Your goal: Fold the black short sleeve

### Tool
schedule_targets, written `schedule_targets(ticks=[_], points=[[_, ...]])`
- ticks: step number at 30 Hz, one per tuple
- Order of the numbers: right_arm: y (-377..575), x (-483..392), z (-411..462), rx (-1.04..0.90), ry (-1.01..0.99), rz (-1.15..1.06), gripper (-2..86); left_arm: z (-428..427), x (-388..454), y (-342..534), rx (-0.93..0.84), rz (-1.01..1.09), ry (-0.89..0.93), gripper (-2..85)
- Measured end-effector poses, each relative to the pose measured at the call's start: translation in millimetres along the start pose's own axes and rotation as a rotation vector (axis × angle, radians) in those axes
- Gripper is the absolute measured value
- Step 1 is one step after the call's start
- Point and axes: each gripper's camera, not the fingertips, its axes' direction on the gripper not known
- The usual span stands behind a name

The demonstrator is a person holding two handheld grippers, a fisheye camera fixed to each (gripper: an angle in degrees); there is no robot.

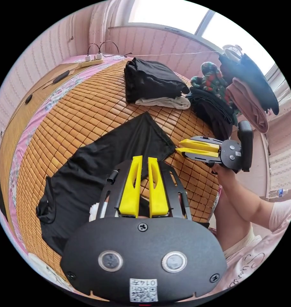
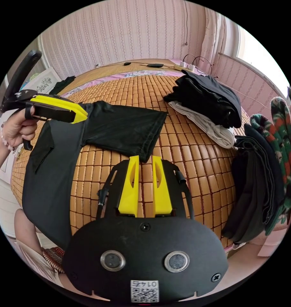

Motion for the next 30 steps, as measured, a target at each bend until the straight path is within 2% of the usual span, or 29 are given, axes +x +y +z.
schedule_targets(ticks=[5, 11, 14, 20, 30], points=[[3.0, 20.2, 23.8, -0.008, -0.078, 0.008, 6.3, 35.4, 35.9, -79.6, -0.07, 0.071, -0.076, 4.7], [13.9, 47.7, 41.7, 0.005, -0.165, 0.046, 6.2, 56.4, 58.1, -147.7, -0.027, 0.058, -0.167, 5.6], [15.6, 56.4, 49.1, 0.005, -0.186, 0.051, 6.1, 75.1, 69.4, -173.7, -0.082, 0.067, -0.232, 6.5], [12.4, 65.3, 62.1, -0.015, -0.173, 0.014, 5.5, 99.3, 85.4, -201.5, -0.129, 0.059, -0.317, 6.5], [5.8, 86.2, 76.9, 0.01, -0.198, 0.025, 0.5, 100.2, 102.9, -199.2, -0.152, 0.146, -0.364, -0.5]])
